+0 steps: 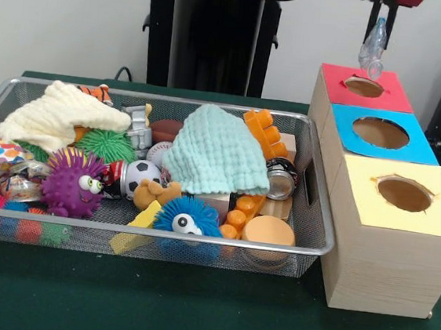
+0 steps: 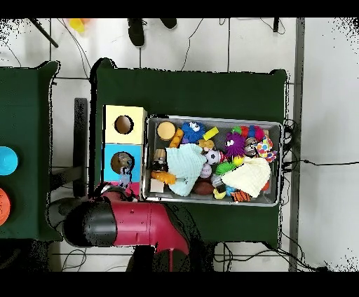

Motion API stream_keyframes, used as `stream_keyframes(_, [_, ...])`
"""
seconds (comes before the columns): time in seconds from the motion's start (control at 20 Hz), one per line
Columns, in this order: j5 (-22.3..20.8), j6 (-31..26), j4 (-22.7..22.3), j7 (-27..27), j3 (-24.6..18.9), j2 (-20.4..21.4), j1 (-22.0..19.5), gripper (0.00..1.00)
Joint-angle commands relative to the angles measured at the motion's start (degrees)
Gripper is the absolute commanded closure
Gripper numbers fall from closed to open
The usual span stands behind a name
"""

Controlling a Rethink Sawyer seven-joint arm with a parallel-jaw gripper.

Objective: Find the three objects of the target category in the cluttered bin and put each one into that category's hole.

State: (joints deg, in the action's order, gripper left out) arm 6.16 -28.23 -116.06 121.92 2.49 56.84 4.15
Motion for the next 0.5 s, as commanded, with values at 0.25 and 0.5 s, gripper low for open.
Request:
stream_keyframes(0.25, [4.72, 5.03, 2.48, 13.08, -0.43, -8.46, 0.83, 1.0])
stream_keyframes(0.5, [5.19, 9.91, 4.65, 12.33, -0.2, -12.22, 1.37, 1.0])
